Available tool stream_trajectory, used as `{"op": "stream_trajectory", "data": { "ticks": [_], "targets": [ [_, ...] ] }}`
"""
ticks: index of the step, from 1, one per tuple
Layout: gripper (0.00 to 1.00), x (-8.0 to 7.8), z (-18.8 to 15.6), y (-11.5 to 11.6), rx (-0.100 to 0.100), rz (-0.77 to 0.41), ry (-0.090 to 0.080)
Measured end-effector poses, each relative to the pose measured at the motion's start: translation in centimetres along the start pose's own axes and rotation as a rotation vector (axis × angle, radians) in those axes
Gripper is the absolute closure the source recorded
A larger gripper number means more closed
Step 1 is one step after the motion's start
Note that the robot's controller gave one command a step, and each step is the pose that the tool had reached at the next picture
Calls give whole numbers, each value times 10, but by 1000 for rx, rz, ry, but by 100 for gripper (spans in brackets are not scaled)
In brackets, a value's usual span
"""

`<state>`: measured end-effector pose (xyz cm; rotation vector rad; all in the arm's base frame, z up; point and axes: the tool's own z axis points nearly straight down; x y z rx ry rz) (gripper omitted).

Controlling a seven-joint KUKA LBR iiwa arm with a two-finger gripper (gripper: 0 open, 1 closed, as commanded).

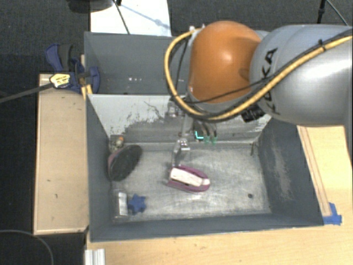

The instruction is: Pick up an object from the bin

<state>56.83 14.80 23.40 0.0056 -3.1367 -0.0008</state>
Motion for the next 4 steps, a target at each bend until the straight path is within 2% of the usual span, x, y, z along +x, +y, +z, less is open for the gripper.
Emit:
{"op": "stream_trajectory", "data": {
  "ticks": [1, 2, 3, 4],
  "targets": [
    [0, 55, 86, -43, 3, 88, 5],
    [0, 42, 163, -69, 0, 428, -4],
    [100, 42, 161, -67, -3, 427, -3],
    [100, 65, 24, -84, -1, 389, -5]
  ]
}}
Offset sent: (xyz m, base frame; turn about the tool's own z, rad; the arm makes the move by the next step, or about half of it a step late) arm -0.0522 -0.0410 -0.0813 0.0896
